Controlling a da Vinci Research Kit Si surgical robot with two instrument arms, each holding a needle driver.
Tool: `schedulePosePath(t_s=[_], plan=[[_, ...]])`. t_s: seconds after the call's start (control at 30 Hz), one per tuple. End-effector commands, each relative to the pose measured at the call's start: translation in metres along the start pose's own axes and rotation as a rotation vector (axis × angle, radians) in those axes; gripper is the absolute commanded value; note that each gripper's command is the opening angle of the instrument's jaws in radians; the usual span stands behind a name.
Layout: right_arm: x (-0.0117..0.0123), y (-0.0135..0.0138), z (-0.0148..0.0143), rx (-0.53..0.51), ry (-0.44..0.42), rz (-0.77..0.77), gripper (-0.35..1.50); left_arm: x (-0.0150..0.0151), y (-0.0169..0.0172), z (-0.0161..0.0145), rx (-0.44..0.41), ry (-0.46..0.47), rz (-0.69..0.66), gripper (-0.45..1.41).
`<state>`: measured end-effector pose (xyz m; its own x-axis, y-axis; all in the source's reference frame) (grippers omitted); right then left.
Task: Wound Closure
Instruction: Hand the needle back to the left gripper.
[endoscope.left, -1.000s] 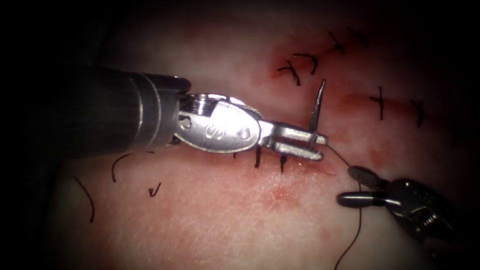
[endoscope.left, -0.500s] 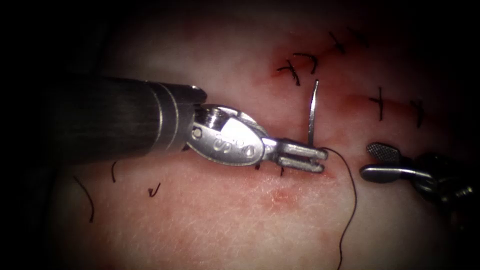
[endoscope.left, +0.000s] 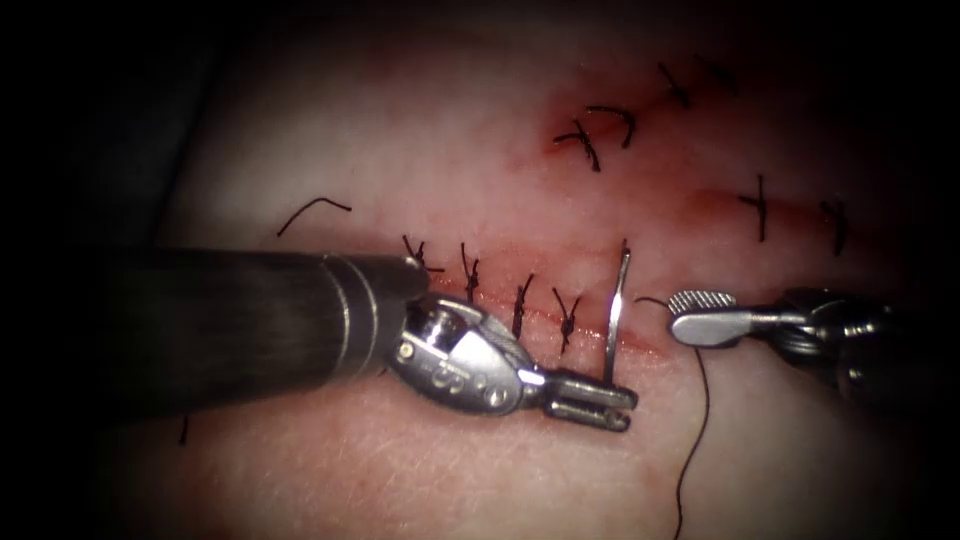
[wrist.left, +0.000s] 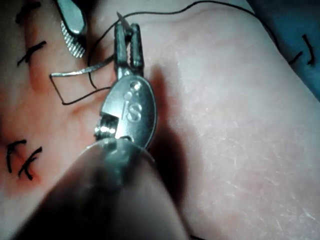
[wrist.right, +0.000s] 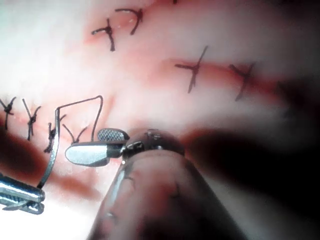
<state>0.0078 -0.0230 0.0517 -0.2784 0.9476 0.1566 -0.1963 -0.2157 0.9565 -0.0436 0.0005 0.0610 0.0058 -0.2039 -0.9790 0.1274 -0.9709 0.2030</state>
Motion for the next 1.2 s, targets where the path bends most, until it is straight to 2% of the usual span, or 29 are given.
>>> schedulePosePath(t_s=[0.03,0.33,0.83,0.9,0.97,1.0,1.03,1.2], plan=[[-0.0003,0.0006,0.0012,0.017,0.003,0.015,1.43,-0.0006,0.0001,0.0006,-0.002,0.003,0.0,-0.45],[-0.0013,0.0006,0.0031,0.059,-0.011,0.058,1.43,-0.0007,-0.0001,0.0012,-0.001,0.011,0.0,-0.45],[-0.0017,0.0002,0.0052,0.084,-0.017,0.066,1.38,-0.0009,-0.0003,0.0017,0.0,0.014,-0.005,-0.45],[-0.0017,0.0001,0.0052,0.084,-0.018,0.066,1.19,-0.0009,-0.0003,0.0017,0.001,0.014,-0.011,-0.45],[-0.0016,0.0001,0.0052,0.086,-0.02,0.067,0.86,-0.0009,-0.0003,0.0018,0.001,0.014,-0.011,-0.45],[-0.0016,0.0002,0.0051,0.084,-0.014,0.067,-0.03,-0.0009,-0.0002,0.0018,0.001,0.014,-0.01,-0.45],[-0.0015,0.0002,0.0051,0.061,-0.007,0.07,-0.35,-0.0009,-0.0002,0.0018,0.001,0.014,-0.01,-0.45],[-0.001,0.0003,0.0052,0.009,0.013,0.005,-0.35,-0.0008,0.0,0.0018,0.0,0.014,-0.014,-0.45]])
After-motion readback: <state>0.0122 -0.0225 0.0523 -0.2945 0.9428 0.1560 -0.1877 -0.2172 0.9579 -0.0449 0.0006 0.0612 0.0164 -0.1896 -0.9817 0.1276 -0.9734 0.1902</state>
